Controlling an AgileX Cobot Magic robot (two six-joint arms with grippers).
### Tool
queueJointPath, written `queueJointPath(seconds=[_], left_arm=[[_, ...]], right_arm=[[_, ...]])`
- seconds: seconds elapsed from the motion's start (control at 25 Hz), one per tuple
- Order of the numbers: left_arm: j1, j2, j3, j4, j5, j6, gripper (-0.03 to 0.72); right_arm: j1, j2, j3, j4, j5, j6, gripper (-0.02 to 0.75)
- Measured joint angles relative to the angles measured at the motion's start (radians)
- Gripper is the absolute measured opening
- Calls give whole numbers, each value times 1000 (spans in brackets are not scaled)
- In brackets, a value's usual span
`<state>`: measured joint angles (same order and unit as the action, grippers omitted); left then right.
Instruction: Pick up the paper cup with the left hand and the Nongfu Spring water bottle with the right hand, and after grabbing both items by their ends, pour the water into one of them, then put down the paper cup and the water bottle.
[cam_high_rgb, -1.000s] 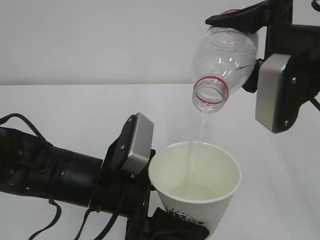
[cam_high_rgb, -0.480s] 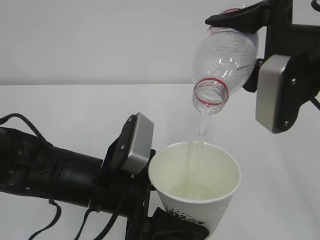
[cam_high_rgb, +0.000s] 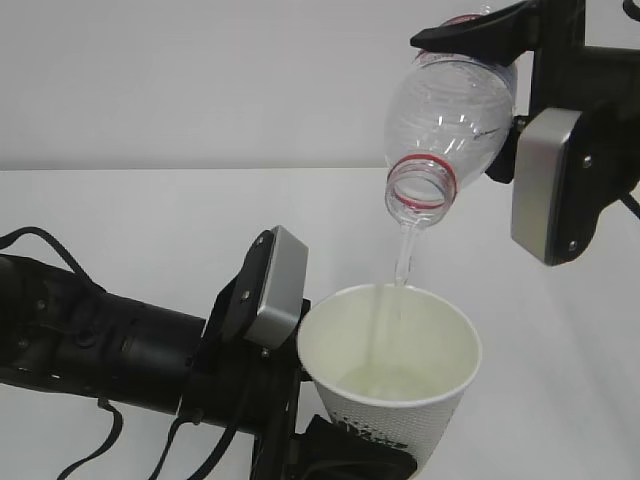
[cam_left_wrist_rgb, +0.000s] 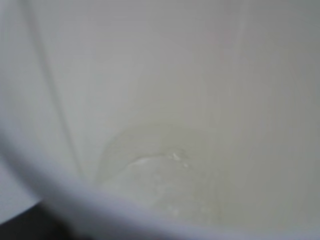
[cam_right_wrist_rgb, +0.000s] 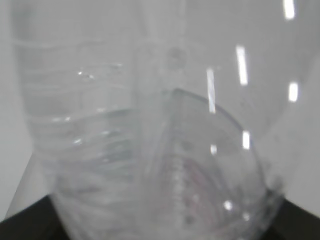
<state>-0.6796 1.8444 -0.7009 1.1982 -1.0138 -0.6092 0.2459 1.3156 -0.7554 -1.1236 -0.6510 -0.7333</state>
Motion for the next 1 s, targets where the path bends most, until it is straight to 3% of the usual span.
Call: queueJointPath(seconds=[1.0], left_arm=[[0, 0, 0, 0, 3, 0, 513]], right_arm=[[0, 0, 0, 0, 2, 0, 485]])
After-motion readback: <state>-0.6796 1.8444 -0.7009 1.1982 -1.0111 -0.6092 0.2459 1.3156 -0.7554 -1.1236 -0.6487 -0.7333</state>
